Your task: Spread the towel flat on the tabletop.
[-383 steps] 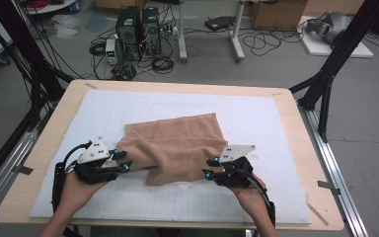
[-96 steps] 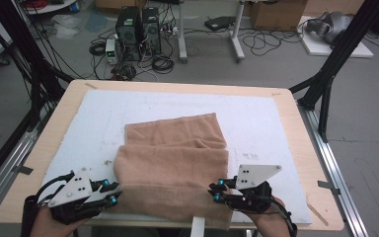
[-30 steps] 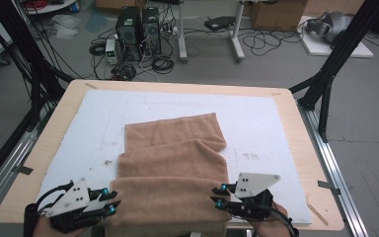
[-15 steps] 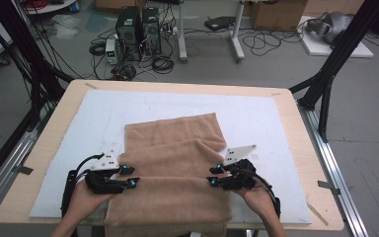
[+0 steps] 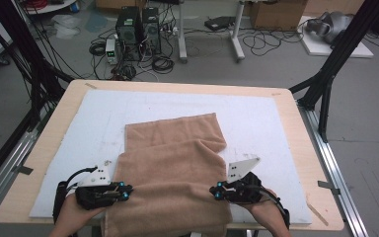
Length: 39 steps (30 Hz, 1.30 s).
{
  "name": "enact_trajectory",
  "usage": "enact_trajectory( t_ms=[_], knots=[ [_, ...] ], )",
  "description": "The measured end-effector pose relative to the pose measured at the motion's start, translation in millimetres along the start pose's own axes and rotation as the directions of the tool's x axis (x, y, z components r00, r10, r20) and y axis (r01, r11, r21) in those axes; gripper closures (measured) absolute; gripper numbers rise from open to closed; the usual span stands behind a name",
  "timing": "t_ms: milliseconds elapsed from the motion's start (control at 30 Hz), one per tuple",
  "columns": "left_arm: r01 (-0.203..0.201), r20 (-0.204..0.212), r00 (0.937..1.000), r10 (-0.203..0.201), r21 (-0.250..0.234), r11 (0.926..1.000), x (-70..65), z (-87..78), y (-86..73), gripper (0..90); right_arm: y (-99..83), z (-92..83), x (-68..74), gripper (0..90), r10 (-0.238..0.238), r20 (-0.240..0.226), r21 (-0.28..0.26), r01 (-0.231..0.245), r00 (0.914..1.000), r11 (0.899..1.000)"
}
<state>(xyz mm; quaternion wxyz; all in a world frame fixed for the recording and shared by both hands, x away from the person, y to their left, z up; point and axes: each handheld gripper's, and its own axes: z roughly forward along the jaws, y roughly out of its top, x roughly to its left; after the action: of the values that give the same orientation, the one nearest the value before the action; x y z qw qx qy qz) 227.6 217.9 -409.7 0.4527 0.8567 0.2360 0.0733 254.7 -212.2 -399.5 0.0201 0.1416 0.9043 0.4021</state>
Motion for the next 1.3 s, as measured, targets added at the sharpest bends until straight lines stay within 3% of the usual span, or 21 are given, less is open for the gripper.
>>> enact_trajectory(
  t_ms=[133,267,433,600,700,767,833,1200,1300],
  knots=[
    [-0.012,-0.049,0.9987,0.01,-0.038,0.9992,6.2,-9.4,11.0,70.8,0.1,-9.5,-15.6,76.4,0.05,0.095,-0.041,-0.046,0.9942,0.998],
    [0.0,-0.117,0.9931,-0.007,-0.057,0.9984,23.6,-6.8,16.8,68.5,-1.2,-4.0,-33.0,72.9,0.071,0.153,-0.03,-0.067,0.9856,0.997],
    [0.012,-0.178,0.9841,-0.004,0.04,0.9991,42.6,14.9,12.7,68.7,-9.2,14.2,-51.9,65.5,0.105,0.167,0.013,-0.109,0.9802,0.994],
    [0.072,-0.13,0.99,-0.054,0.139,0.9877,52.6,36.0,-2.8,66.7,-15.1,31.3,-53.0,63.3,0.096,0.166,0.092,-0.113,0.9815,0.989],
    [0.067,-0.142,0.9885,-0.051,0.112,0.9914,48.5,36.1,-6.5,68.9,-18.0,30.1,-53.3,77.9,0.111,0.148,0.068,-0.122,0.9828,0.99],
    [0.06,-0.14,0.9892,-0.044,0.113,0.9917,45.9,35.4,-6.7,77.1,-17.4,28.9,-52.5,84.6,0.094,0.134,0.074,-0.105,0.9865,0.992],
    [0.045,-0.127,0.9915,-0.03,0.117,0.9922,41.9,34.6,-6.2,84.3,-14.8,27.6,-50.3,85.4,0.084,0.12,0.09,-0.095,0.9892,0.991],
    [0.025,-0.032,0.9992,-0.023,0.05,0.9985,16.1,10.5,-8.4,85.9,-6.5,-7.7,-15.7,85.4,0.02,0.078,0.054,-0.024,0.9967,0.998],
    [0.006,-0.003,1.0,-0.006,0.049,0.9988,6.8,5.1,-8.8,86.0,-4.7,-15.8,-6.4,85.2,0.0,0.066,0.055,-0.004,0.9978,0.998]
  ],
)
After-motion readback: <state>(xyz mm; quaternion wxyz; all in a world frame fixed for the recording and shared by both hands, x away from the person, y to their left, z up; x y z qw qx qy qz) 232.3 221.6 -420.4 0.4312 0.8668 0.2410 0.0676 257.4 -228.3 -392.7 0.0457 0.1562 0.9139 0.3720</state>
